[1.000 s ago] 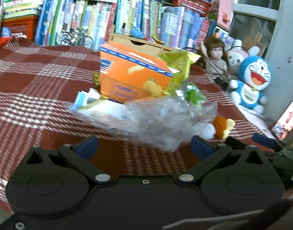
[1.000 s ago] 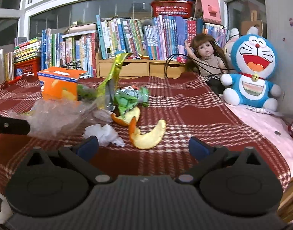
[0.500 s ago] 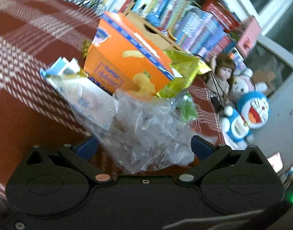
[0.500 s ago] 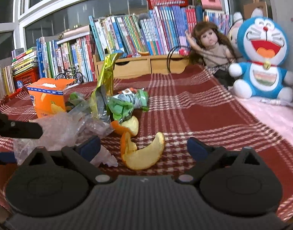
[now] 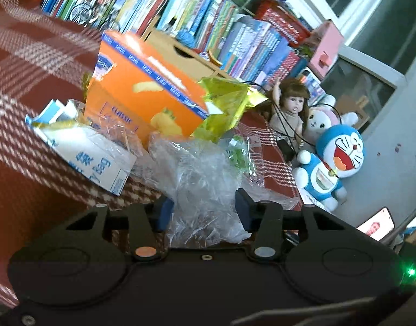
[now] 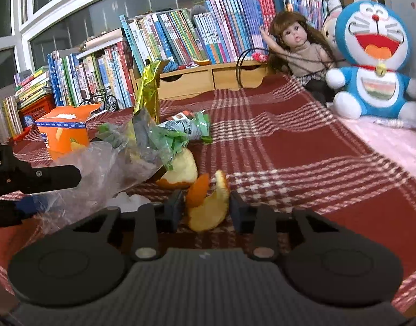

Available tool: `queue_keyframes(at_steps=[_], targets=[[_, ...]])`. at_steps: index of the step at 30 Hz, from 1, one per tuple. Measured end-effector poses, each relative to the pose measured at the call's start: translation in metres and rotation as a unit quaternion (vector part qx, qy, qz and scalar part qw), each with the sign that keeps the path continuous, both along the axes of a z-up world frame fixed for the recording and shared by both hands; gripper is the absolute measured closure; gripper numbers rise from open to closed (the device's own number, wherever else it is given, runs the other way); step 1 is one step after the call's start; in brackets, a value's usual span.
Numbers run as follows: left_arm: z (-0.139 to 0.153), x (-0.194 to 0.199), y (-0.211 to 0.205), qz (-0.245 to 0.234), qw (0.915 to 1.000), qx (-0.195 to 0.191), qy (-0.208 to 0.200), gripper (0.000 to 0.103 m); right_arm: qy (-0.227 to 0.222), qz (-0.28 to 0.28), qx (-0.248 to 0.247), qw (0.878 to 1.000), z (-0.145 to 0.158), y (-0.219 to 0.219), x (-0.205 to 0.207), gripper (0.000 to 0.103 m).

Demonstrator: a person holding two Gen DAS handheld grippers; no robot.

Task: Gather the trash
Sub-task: 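Carry plastic bag and orange peel down into the black bin and release both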

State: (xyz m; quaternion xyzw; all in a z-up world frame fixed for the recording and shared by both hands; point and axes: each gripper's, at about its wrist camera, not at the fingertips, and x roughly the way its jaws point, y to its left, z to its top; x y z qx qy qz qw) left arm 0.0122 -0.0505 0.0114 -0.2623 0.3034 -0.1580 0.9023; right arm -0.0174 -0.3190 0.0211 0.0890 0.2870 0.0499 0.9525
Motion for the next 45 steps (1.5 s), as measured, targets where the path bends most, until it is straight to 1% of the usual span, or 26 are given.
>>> queue_keyframes(at_steps=[3, 8, 13, 17, 22, 28, 32, 34, 36, 37, 39, 40, 43, 45], targets=[[0.010, -0.009, -0.002, -0.003, 0.9998, 0.010, -0.016, 0.060, -0.008, -0.002, -0.010, 1.000, 0.006, 0.001, -0.003, 0.065], [0.031, -0.035, 0.001, -0.004, 0.9974, 0.046, -0.056, 0.061, -0.021, -0.004, -0.007, 1.000, 0.019, 0.001, -0.011, 0.065], [0.044, -0.060, 0.010, -0.002, 0.9947, 0.067, -0.078, 0.061, -0.028, 0.001, -0.003, 1.000, 0.030, 0.004, -0.023, 0.065], [0.050, -0.079, 0.023, -0.005, 0.9931, 0.082, -0.084, 0.061, -0.028, 0.016, 0.005, 0.999, 0.034, 0.010, -0.039, 0.065], [0.053, -0.112, 0.043, -0.005, 0.9902, 0.106, -0.092, 0.061, -0.029, 0.043, 0.004, 0.999, 0.036, 0.025, -0.065, 0.065], [0.041, -0.161, 0.058, -0.015, 0.9863, 0.137, -0.090, 0.061, -0.020, 0.086, 0.011, 0.996, 0.031, 0.047, -0.098, 0.065], [0.026, -0.187, 0.064, -0.025, 0.9857, 0.151, -0.070, 0.061, -0.011, 0.122, 0.011, 0.992, 0.024, 0.065, -0.121, 0.065], [0.016, -0.202, 0.068, -0.024, 0.9869, 0.152, -0.047, 0.061, -0.003, 0.140, 0.008, 0.990, 0.017, 0.073, -0.132, 0.065], [0.006, -0.215, 0.070, -0.025, 0.9872, 0.154, -0.033, 0.061, 0.008, 0.154, 0.003, 0.988, 0.008, 0.079, -0.142, 0.065], [0.000, -0.221, 0.070, -0.029, 0.9860, 0.162, -0.026, 0.061, 0.017, 0.161, 0.005, 0.987, 0.002, 0.082, -0.147, 0.065], [-0.012, -0.233, 0.068, -0.035, 0.9810, 0.191, -0.013, 0.060, 0.040, 0.170, 0.010, 0.985, -0.012, 0.087, -0.156, 0.064], [-0.020, -0.236, 0.067, -0.039, 0.9790, 0.200, 0.001, 0.060, 0.054, 0.175, 0.007, 0.983, -0.021, 0.090, -0.161, 0.064], [-0.040, -0.240, 0.068, -0.049, 0.9771, 0.201, 0.048, 0.060, 0.095, 0.185, 0.000, 0.978, -0.047, 0.100, -0.173, 0.064], [-0.051, -0.240, 0.065, -0.054, 0.9729, 0.214, 0.071, 0.060, 0.117, 0.192, 0.002, 0.974, -0.061, 0.104, -0.179, 0.064]])
